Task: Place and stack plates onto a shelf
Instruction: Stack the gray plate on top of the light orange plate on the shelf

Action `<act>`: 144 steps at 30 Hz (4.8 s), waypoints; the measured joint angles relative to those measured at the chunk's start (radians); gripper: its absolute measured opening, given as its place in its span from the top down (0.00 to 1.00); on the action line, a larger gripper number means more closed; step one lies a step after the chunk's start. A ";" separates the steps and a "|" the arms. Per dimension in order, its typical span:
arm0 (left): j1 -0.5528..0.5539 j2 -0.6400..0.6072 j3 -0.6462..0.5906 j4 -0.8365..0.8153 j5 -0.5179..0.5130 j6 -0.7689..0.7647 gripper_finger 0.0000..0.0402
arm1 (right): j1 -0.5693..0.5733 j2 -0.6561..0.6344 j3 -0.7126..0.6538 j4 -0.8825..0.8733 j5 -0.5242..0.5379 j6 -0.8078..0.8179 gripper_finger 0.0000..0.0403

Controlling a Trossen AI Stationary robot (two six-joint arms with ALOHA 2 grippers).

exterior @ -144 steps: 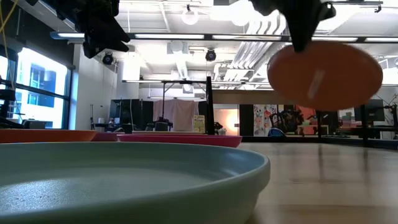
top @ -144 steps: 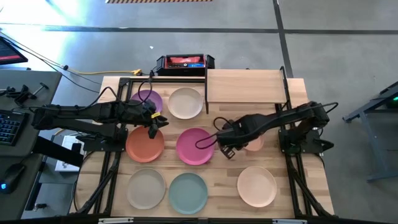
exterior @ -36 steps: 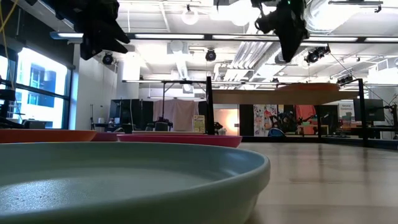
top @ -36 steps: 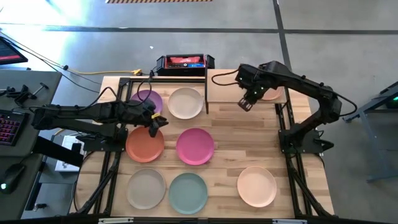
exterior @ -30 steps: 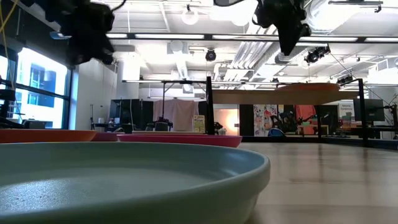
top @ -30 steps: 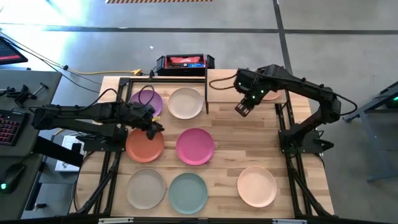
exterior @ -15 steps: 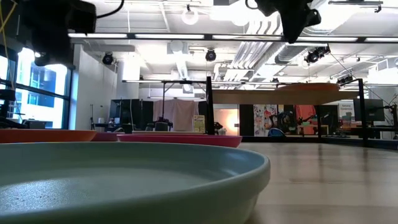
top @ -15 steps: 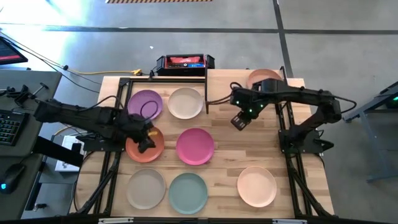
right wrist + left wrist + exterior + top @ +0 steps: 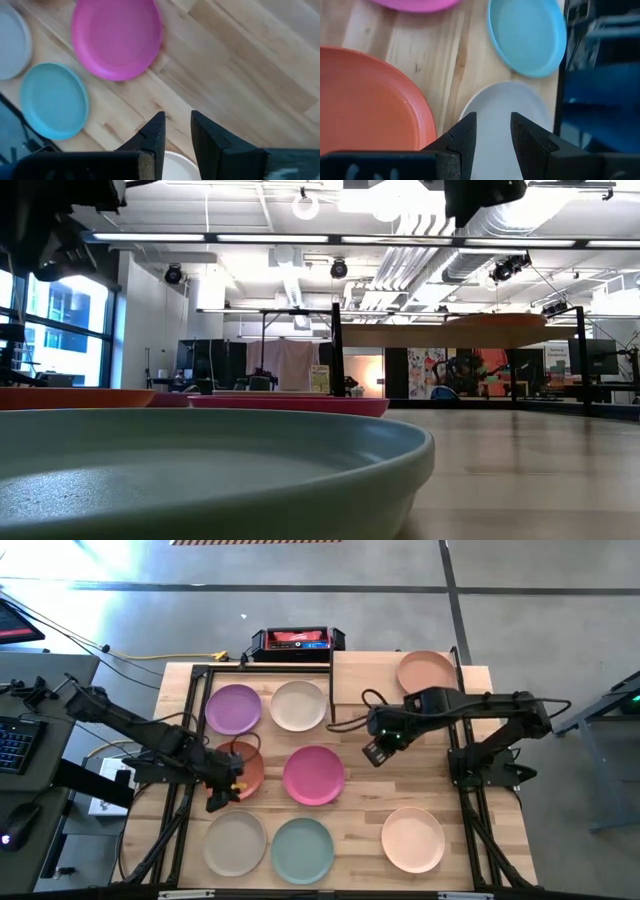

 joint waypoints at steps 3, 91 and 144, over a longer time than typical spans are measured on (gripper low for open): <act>-0.032 0.063 0.000 0.000 0.000 0.031 0.73 | 0.032 0.000 0.000 0.023 0.003 0.024 0.82; -0.004 0.607 0.376 -0.316 -0.183 0.176 1.00 | 0.084 0.001 0.000 0.031 0.080 -0.084 0.82; 0.425 0.606 0.642 -0.010 -0.410 0.161 1.00 | 0.050 0.119 0.000 0.189 0.233 -0.074 0.70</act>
